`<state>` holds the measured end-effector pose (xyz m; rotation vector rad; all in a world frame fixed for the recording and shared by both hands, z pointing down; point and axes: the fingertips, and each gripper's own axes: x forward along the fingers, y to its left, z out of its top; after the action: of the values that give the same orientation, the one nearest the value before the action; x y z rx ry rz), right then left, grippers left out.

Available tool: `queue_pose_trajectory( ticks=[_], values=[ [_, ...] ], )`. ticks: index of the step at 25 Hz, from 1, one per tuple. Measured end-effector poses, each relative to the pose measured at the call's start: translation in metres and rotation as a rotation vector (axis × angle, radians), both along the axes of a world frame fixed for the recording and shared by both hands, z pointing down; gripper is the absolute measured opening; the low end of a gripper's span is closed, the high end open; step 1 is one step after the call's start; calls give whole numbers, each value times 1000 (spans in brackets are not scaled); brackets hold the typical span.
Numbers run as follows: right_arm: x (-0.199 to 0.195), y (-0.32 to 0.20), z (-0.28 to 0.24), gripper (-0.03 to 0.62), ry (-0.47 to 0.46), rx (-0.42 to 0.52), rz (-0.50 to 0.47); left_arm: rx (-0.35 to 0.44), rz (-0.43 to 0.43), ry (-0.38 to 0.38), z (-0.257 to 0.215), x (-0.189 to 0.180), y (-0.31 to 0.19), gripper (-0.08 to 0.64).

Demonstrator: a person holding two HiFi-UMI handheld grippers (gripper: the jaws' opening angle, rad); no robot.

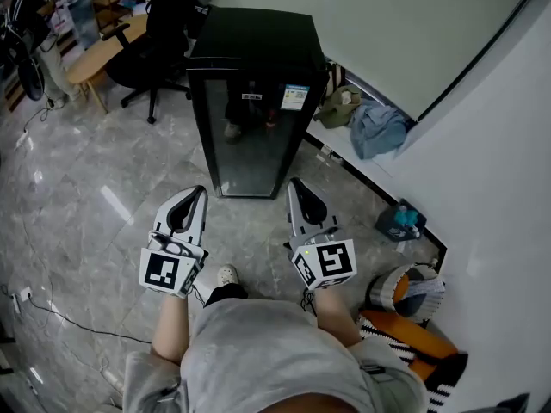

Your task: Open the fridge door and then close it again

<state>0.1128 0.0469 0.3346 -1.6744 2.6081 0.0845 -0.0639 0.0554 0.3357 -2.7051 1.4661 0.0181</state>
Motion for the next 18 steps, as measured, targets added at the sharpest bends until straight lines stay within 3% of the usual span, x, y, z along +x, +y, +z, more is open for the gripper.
queue_pose_trajectory(
  ticks=[18],
  values=[
    [-52, -74, 12, 25, -2, -19, 116, -5, 94, 51, 7, -57, -101, 15]
  ],
)
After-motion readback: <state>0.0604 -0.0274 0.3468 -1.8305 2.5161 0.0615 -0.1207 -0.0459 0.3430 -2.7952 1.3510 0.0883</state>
